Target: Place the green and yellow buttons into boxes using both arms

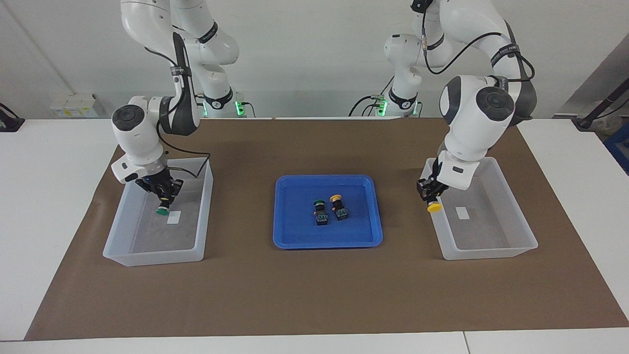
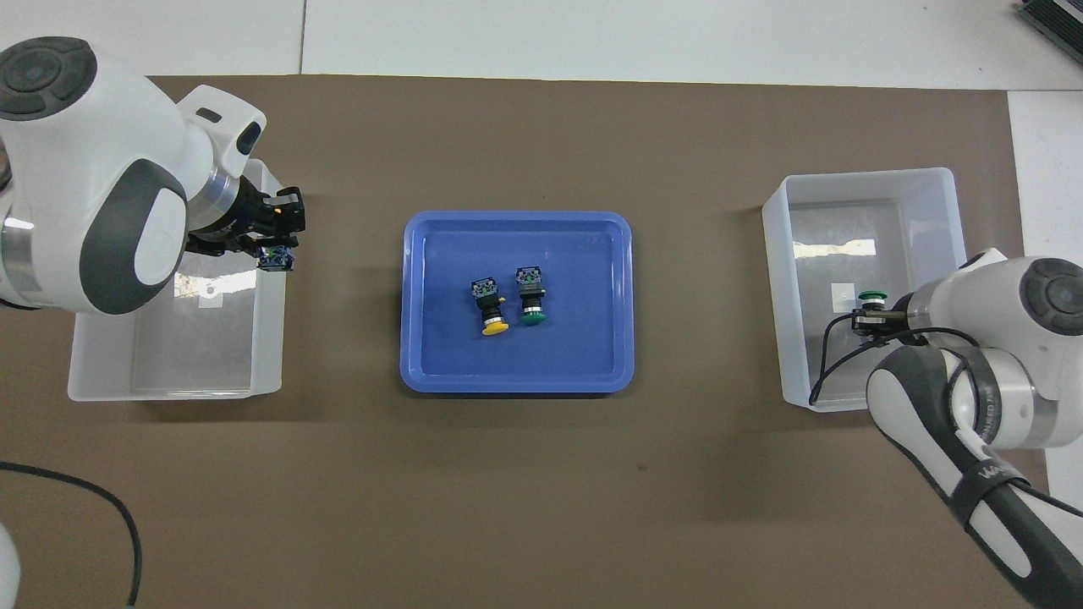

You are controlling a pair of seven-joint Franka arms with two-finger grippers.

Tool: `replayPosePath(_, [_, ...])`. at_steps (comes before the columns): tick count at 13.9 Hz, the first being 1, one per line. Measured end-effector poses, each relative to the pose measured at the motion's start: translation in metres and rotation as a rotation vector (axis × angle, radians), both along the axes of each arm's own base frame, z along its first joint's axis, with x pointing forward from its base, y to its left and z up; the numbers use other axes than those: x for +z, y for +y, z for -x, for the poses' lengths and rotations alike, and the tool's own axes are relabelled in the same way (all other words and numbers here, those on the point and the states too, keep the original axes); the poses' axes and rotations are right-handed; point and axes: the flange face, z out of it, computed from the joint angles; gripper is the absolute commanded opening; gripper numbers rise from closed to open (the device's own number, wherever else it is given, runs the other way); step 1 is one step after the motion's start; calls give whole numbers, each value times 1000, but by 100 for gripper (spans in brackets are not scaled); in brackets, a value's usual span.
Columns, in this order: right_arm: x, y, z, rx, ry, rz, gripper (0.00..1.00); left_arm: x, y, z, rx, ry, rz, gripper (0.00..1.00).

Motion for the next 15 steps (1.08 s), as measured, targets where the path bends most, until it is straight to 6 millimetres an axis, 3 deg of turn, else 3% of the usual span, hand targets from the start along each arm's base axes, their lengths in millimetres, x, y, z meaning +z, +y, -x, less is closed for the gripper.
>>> replayPosePath(2, [0, -1, 0, -2, -1, 0, 100, -2, 16, 1, -45, 35, -2, 0])
replayPosePath(5, [10, -1, -4, -1, -21, 2, 100, -6, 38, 4, -104, 81, 1, 0])
replayPosePath(10, [62, 2, -19, 3, -69, 15, 100, -14, 65, 9, -154, 108, 10, 0])
replayPosePath(14, [116, 42, -38, 35, -106, -22, 100, -13, 89, 7, -182, 106, 19, 0])
replayPosePath(15, [123, 55, -41, 44, -116, -43, 100, -13, 91, 7, -185, 102, 19, 17])
